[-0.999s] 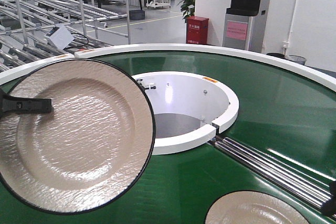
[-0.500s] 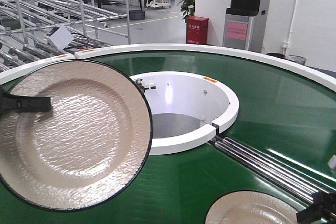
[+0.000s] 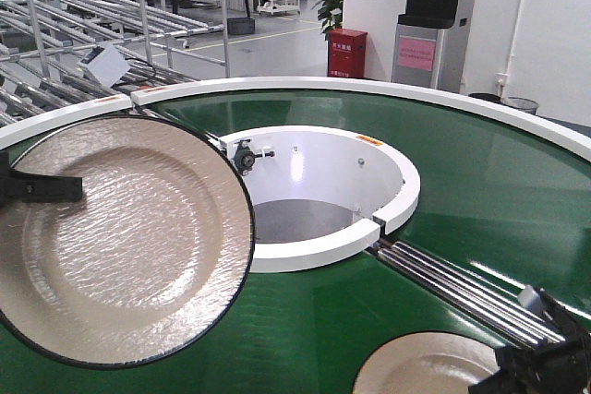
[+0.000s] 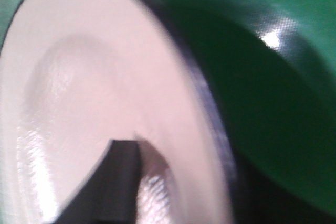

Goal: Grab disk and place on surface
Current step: 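Grip the other plate rim with the right gripper and lift it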

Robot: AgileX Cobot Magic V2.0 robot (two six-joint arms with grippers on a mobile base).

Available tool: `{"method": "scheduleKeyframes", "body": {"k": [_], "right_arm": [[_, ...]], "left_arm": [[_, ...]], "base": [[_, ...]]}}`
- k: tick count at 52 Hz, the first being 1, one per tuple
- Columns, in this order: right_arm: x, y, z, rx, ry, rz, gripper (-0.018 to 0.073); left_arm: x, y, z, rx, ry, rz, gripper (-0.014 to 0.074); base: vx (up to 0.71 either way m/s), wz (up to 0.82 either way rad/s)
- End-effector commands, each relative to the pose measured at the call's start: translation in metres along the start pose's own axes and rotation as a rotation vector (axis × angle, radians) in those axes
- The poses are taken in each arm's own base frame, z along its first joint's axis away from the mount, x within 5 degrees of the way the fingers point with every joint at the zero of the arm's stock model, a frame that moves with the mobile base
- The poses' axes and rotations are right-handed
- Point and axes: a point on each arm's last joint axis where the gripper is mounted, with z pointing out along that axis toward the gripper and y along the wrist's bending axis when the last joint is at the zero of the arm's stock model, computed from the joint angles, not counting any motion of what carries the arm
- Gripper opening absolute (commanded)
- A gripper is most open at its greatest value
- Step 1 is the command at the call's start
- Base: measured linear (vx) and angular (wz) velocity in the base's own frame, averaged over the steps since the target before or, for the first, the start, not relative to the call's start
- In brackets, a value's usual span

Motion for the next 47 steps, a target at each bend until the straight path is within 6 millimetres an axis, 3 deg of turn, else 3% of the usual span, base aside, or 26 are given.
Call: {"method": "scheduleKeyframes", "body": {"k": [1,10,22,29,34,47], "right_arm": [[-0.008,0.026,-0.019,-0.082,-0.059,-0.038,-0.0016],[-0.01,0.056,-0.04,-0.176,-0.116,0.033,-0.001],[0.0,0.116,-0.091,-0.266,-0.241,-0.074,-0.0009],[0.016,0.151,-0.122,-0.26,-0.304,-0.141,-0.0009],[0.032,0.171,-0.14,-0.232,-0.338,-0.188,-0.0009],[0.061,0.184,-0.152,-0.198,-0.41,-0.191,-0.0009]], "left_arm": [[-0.014,-0.023,-0.01,0.053,-0.115,-0.056,-0.0002],[-0.002,-0.005,-0.003,-0.006,-0.116,-0.185,-0.0002],[0.042,0.024,0.011,-0.038,-0.022,-0.372,-0.0002],[0.063,0.023,0.015,0.031,0.084,-0.407,-0.0002],[0.07,0.018,0.012,0.041,0.069,-0.412,-0.0002],[0.086,-0.009,-0.008,0.045,-0.003,-0.36,-0.0002]], "base": [[0.0,0.0],[0.0,0.0],[0.0,0.0],[0.0,0.0],[0.0,0.0],[0.0,0.0]]}}
